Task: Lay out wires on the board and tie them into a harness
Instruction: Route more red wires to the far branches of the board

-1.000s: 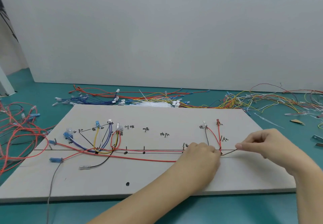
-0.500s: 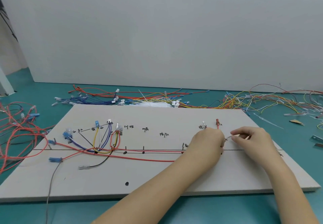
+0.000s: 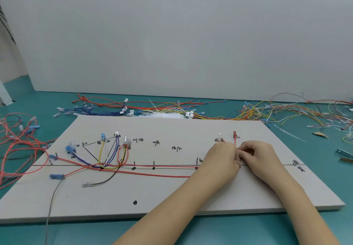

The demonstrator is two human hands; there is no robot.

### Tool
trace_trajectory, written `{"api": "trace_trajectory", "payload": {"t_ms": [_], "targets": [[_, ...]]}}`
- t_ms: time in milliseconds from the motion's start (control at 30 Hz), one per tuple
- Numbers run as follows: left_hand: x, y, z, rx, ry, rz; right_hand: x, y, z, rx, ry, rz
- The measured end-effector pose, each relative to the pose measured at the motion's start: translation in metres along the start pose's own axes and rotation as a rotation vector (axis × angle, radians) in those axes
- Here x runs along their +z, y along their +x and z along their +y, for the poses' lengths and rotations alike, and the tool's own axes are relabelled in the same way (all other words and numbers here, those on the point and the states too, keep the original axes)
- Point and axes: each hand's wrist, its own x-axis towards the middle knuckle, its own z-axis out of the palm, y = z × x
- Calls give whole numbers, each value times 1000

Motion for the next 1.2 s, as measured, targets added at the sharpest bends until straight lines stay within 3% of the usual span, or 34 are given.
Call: {"api": "trace_trajectory", "payload": {"t_ms": [333, 800, 1067, 1200], "targets": [[-2, -6, 5, 76, 90, 36, 13, -2, 6, -36, -40, 66], [-26, -13, -23, 9, 24, 35, 33, 9, -17, -84, 35, 18], [-24, -13, -25, -12, -48, 32, -35, 5, 14, 197, 540, 64], [-23, -14, -28, 3, -82, 30, -54, -1, 30, 282, 646, 75]]}}
